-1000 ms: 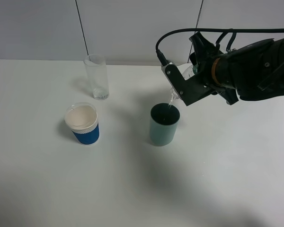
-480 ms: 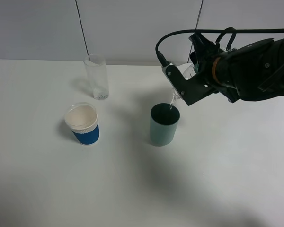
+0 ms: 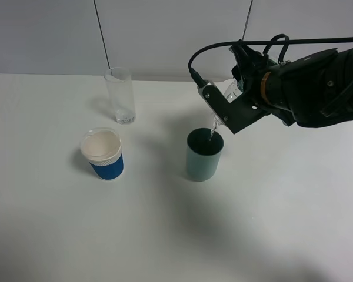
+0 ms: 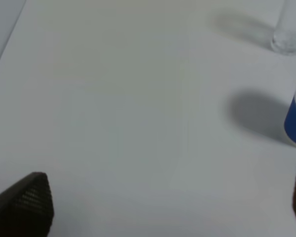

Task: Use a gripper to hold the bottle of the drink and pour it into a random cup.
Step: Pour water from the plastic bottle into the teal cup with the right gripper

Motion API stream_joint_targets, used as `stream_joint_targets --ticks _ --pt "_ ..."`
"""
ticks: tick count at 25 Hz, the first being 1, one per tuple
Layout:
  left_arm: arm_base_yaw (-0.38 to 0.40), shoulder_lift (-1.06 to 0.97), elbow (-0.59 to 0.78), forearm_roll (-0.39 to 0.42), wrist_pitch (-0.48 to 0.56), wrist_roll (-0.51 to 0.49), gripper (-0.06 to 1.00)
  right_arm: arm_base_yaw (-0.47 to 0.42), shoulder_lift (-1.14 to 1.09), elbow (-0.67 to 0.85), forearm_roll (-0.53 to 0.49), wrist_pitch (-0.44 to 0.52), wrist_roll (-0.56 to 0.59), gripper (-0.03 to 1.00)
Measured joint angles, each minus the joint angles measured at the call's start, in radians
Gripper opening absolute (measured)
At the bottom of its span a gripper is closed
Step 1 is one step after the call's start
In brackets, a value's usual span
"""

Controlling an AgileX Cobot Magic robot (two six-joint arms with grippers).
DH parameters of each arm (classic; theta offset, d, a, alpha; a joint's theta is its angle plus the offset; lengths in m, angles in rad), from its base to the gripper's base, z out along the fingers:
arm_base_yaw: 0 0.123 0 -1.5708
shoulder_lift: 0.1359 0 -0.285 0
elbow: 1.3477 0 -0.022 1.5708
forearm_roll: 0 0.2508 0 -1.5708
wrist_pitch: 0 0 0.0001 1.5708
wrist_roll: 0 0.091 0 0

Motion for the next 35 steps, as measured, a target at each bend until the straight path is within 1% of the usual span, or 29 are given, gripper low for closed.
stream_joint_targets --ticks 24,35 --pt "0.0 0.0 0.0 0.0 0.0 0.0 0.98 0.0 0.0 0.0 -0.011 0.009 -0.007 0.55" --pt "0.0 0.0 0.0 0.0 0.0 0.0 0.98 0.0 0.0 0.0 0.002 0.034 -0.026 0.55"
